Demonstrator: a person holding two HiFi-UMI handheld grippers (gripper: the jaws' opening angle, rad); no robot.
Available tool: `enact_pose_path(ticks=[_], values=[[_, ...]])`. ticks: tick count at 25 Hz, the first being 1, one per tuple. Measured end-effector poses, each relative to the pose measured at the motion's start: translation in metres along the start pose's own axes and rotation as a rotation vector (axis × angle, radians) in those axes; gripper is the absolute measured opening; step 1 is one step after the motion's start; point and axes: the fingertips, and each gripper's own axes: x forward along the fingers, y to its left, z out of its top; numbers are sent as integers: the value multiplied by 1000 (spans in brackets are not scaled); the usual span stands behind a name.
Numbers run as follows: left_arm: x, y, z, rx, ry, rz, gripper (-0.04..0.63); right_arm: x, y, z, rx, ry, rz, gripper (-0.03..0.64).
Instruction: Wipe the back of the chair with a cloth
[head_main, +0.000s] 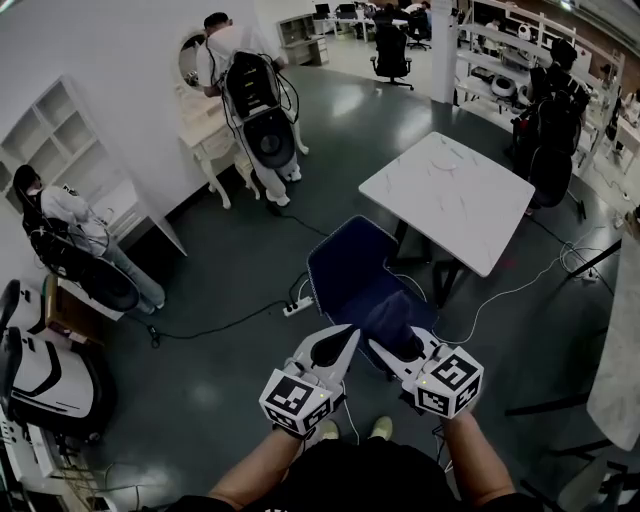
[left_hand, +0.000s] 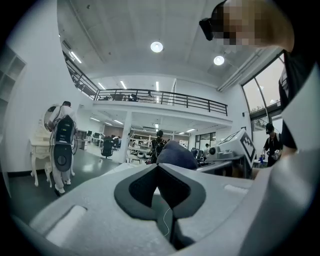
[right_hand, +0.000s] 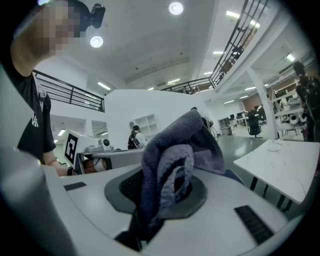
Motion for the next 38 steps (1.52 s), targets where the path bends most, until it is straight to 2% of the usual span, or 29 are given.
enact_pose_path(ticks=[7, 13, 23, 31, 38], values=[[2, 9, 4, 8, 6, 57, 8, -20, -28, 8, 115, -56, -21, 83], [10, 14, -4, -3, 23, 92, 8, -30, -51, -2, 128, -49, -41, 83], [19, 30, -14, 11, 55, 111, 8, -11, -67, -10, 110, -37, -46, 83], [49, 82, -30, -26, 53, 99, 8, 28, -104, -22, 114, 11, -88, 83], [93, 152, -45, -30, 48, 59, 8, 87, -174, -46, 165, 65, -144, 83]])
